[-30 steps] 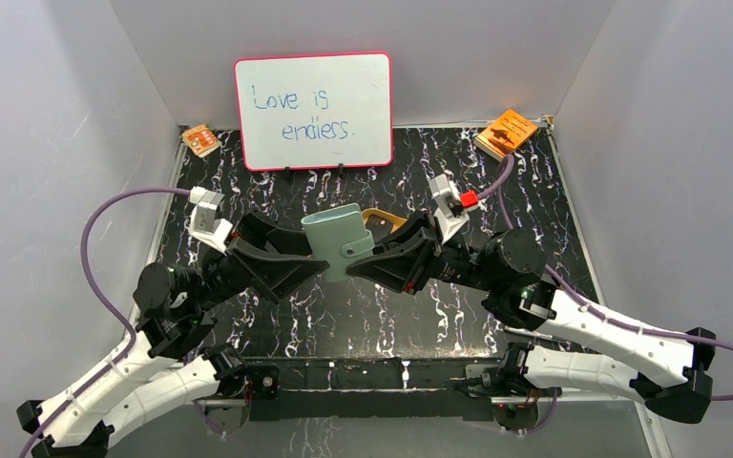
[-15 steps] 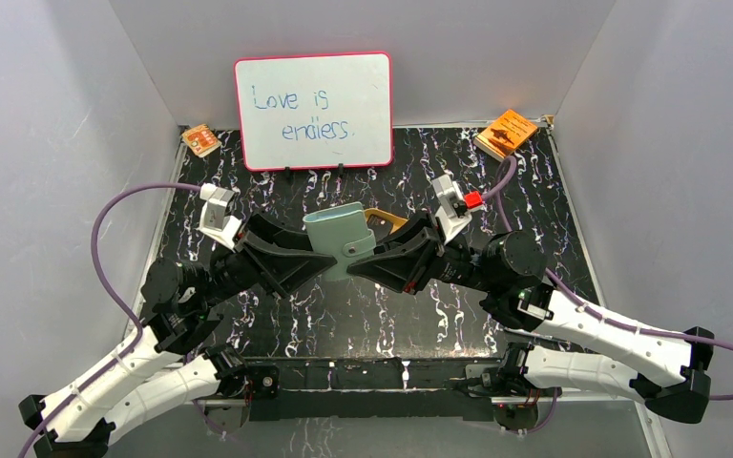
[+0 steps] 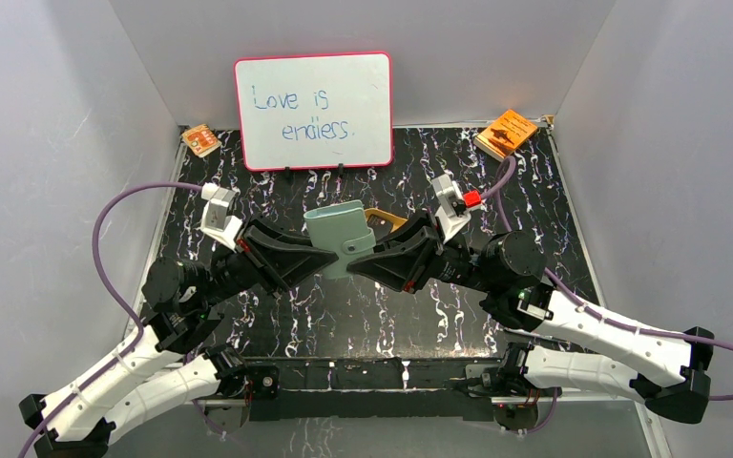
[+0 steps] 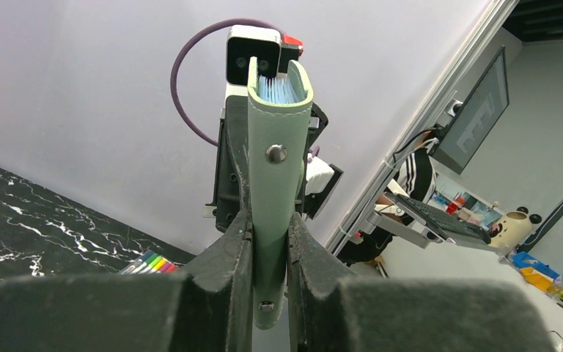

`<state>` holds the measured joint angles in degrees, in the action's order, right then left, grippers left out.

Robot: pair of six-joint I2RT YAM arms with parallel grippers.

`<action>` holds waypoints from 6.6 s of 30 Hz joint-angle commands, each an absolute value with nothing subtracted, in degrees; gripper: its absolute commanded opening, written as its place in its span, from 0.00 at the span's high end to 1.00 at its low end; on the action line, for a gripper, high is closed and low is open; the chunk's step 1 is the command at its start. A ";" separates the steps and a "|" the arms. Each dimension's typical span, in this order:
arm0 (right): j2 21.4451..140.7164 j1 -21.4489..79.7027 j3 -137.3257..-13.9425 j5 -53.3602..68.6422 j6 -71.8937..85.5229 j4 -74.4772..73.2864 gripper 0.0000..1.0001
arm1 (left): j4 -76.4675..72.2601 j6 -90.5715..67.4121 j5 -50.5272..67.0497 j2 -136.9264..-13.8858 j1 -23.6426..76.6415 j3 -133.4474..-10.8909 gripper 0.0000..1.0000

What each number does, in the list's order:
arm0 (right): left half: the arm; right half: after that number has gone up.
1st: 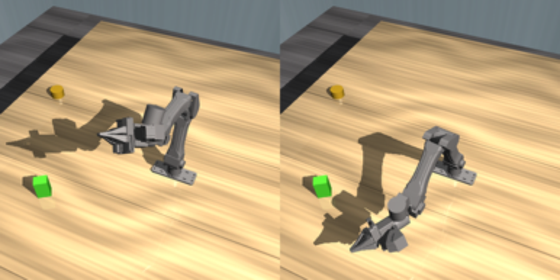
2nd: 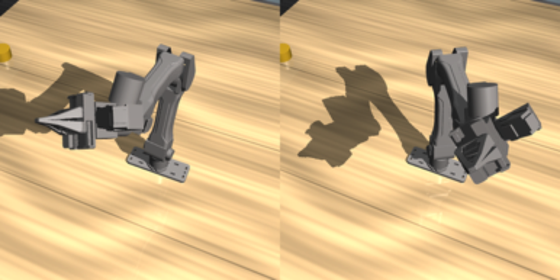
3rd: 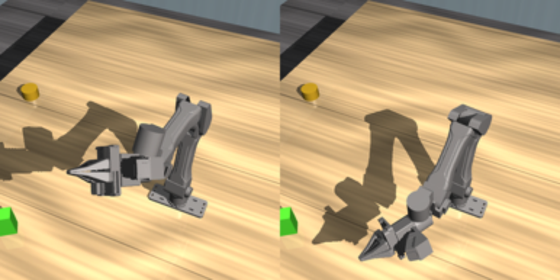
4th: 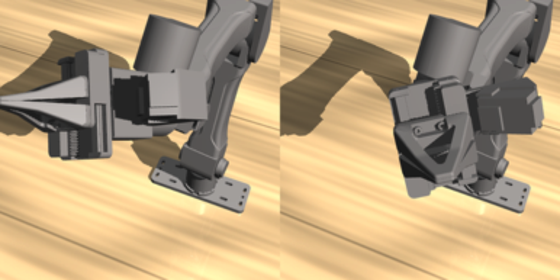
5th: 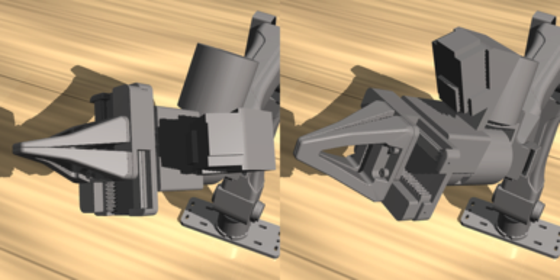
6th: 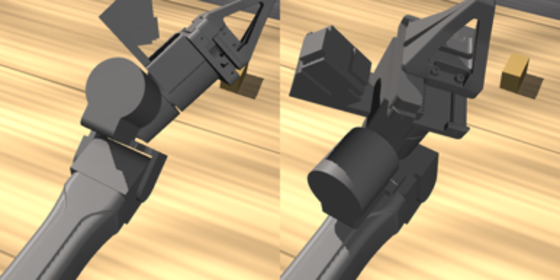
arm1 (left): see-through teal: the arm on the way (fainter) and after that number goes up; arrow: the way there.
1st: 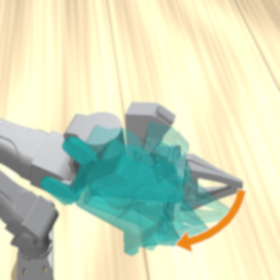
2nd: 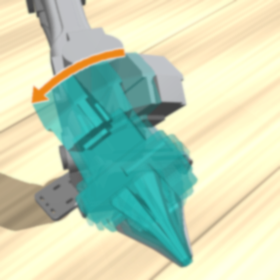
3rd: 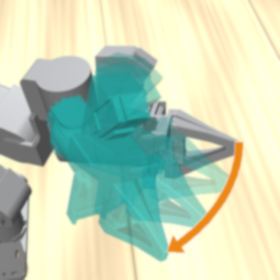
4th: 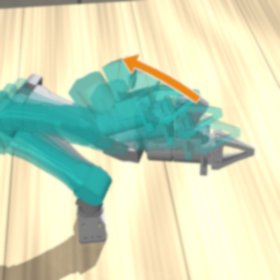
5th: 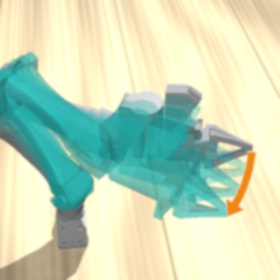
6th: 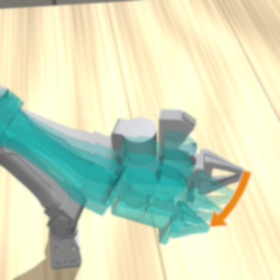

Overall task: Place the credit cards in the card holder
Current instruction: Place the card holder at the center of the board.

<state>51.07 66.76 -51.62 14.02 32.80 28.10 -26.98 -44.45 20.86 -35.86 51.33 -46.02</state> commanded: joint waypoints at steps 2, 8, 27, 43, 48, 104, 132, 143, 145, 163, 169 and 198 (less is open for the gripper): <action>49.89 66.96 -52.73 12.61 32.61 29.32 1.00 | -27.58 -44.55 20.80 -35.46 51.42 -46.96 1.00; 49.48 66.95 -53.71 12.53 32.12 25.54 0.65 | -24.74 -44.16 18.19 -34.27 51.43 -46.70 1.00; 49.91 66.91 -56.05 14.42 31.29 19.54 0.43 | -21.36 -43.63 16.67 -32.17 51.49 -47.02 1.00; 50.23 66.96 -55.52 11.55 34.10 24.02 0.78 | -22.90 -45.48 19.98 -32.17 51.40 -46.67 1.00; 50.89 66.94 -55.61 13.04 34.11 24.91 0.97 | -22.45 -45.94 21.43 -32.64 51.44 -47.24 0.75; 48.88 66.84 -54.58 -39.47 42.06 -39.75 0.01 | 28.86 -57.44 -11.79 -51.85 47.10 -45.08 1.00; 52.53 66.87 -54.36 -34.06 38.32 -41.42 0.02 | -6.54 -46.62 30.00 -76.87 21.95 -37.22 1.00; 50.89 66.88 -52.60 -32.06 38.68 -40.16 0.02 | -9.47 -46.20 32.03 -82.82 21.90 -38.17 1.00; 51.28 66.88 -52.84 -32.04 38.68 -40.23 0.01 | -9.56 -46.54 31.70 -83.32 21.93 -37.85 1.00; 51.30 66.85 -52.97 -30.80 36.43 -37.75 0.02 | -5.13 -44.49 28.83 -84.95 21.89 -36.03 0.77; 51.71 66.88 -53.18 -30.59 36.01 -37.15 0.02 | -2.87 -43.28 26.76 -83.74 21.89 -35.94 0.67; 52.80 66.88 -53.00 -30.22 35.33 -37.09 0.02 | 4.24 -39.19 20.42 -82.88 21.93 -37.42 0.56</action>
<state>52.97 66.85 -51.31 -29.58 35.83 -38.83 0.51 -41.01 22.85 -84.62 22.24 -36.25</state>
